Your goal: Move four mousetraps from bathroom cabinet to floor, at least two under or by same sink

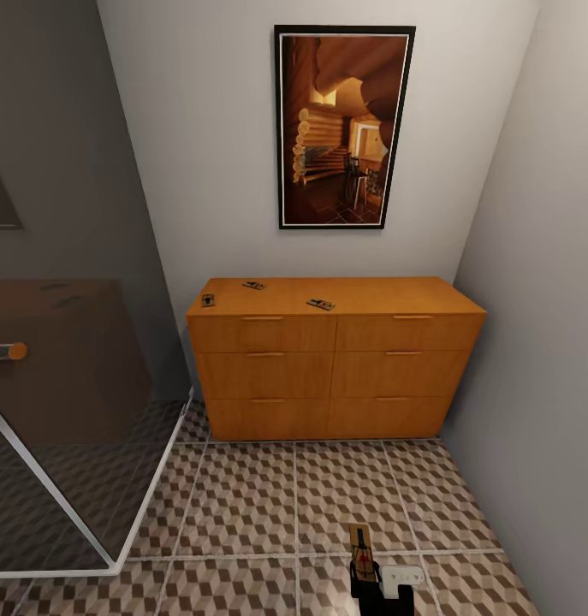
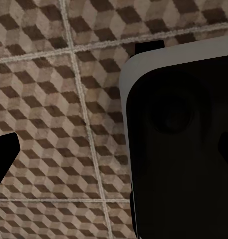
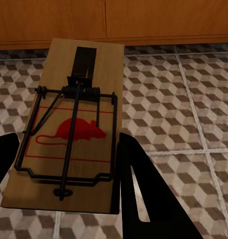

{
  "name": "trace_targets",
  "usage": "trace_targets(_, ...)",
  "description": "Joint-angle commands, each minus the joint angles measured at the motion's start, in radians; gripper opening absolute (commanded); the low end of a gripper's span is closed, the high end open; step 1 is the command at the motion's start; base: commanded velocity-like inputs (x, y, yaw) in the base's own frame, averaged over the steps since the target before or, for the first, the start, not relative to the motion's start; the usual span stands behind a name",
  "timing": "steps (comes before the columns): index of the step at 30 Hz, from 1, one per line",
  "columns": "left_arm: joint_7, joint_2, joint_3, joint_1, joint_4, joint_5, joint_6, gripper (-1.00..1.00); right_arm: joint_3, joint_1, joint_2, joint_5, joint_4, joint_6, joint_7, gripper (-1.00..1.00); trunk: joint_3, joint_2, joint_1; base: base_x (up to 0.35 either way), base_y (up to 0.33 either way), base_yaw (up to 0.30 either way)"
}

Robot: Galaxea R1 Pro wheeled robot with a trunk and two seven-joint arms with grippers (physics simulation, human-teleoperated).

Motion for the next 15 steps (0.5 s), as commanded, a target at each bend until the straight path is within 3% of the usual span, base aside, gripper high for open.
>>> trace_targets(1,0.003,0.000,-0.007,-0.002,0.004,0.000,-0.007,1.00,-0.002,-0.001,0.000,0.008,0.001,-0.002,-0.005,-1.00,-0.001,-0.001,0.000,0.000,0.000,0.000)
trace_targets(15,0.003,0.000,-0.007,-0.002,0.004,0.000,-0.007,1.00,-0.002,-0.001,0.000,0.008,0.001,-0.002,-0.005,-1.00,-0.001,-0.001,0.000,0.000,0.000,0.000)
